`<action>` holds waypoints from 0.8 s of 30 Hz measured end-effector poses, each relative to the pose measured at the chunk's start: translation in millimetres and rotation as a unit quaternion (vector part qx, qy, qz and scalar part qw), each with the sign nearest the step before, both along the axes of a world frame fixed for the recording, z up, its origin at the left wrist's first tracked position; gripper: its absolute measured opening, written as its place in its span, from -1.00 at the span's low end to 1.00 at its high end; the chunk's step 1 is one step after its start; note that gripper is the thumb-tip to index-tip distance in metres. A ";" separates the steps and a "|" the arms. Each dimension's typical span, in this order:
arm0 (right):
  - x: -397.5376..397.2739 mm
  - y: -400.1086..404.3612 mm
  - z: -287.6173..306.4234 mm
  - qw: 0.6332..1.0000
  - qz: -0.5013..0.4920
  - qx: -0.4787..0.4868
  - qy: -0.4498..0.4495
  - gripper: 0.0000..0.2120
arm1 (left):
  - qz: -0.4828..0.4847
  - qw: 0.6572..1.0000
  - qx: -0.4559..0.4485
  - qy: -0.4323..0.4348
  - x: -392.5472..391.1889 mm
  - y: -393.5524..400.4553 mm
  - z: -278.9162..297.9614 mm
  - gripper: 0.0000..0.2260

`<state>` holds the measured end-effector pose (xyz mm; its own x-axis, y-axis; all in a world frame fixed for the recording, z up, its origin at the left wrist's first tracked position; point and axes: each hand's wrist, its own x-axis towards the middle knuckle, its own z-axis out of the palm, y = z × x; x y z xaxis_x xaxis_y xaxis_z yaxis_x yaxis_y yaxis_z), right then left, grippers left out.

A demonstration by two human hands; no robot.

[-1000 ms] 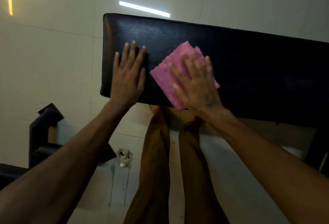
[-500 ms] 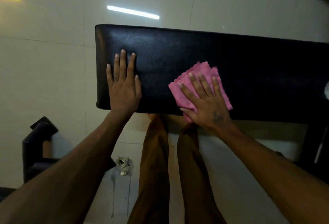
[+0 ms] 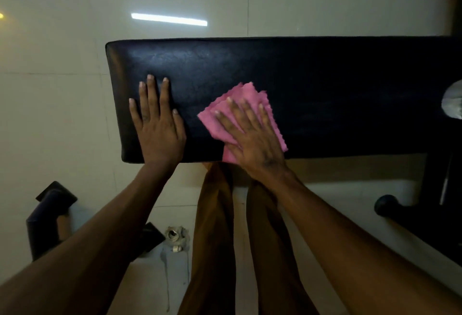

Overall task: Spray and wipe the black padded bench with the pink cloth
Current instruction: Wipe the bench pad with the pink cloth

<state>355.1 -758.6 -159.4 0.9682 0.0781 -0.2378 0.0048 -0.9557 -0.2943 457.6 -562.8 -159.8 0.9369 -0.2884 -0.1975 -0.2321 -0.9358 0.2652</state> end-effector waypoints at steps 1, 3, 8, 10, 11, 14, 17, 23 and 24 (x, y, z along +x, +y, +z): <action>-7.3 -13.2 0.8 0.998 -0.052 -0.027 -0.013 -0.31 | 0.002 1.000 -0.004 0.002 0.5 -0.1 0.9 -0.47; -25.3 -40.6 3.5 0.970 -0.228 -0.080 -0.020 -0.30 | 0.000 1.000 -0.011 0.004 2.1 1.2 1.7 -0.47; -26.6 -68.0 9.5 0.873 -0.483 -0.059 0.033 -0.41 | 0.012 1.000 -0.019 0.001 -0.8 -3.8 1.5 -0.47; -19.3 -51.7 8.7 0.905 -0.410 -0.094 0.060 -0.40 | 0.021 1.000 -0.017 0.002 -1.1 -5.0 1.3 -0.47; -20.1 -42.5 9.7 0.933 -0.340 -0.094 0.063 -0.40 | 0.022 1.000 -0.014 0.002 -1.2 -5.1 1.3 -0.47; -34.7 -41.7 9.1 0.995 -0.069 -0.047 0.050 -0.36 | 0.012 1.000 -0.016 0.006 -0.5 -1.3 1.4 -0.47; -35.1 -78.3 10.3 0.993 -0.093 -0.067 0.005 -0.37 | 0.004 1.000 -0.024 0.014 0.6 0.1 2.8 -0.47; 23.6 -93.4 11.0 0.851 -0.522 -0.059 0.005 -0.39 | -0.010 0.998 -0.056 0.022 -0.2 -17.9 12.3 -0.49; 30.6 -84.3 10.3 0.883 -0.465 -0.062 0.010 -0.39 | -0.031 0.996 -0.081 0.022 -0.6 -27.2 15.3 -0.50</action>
<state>385.7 -842.9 -149.1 0.5952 -0.7764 -0.2069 -0.8033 -0.5683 -0.1783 457.0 -590.1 -144.5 0.9081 -0.3765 -0.1835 -0.2726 -0.8639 0.4234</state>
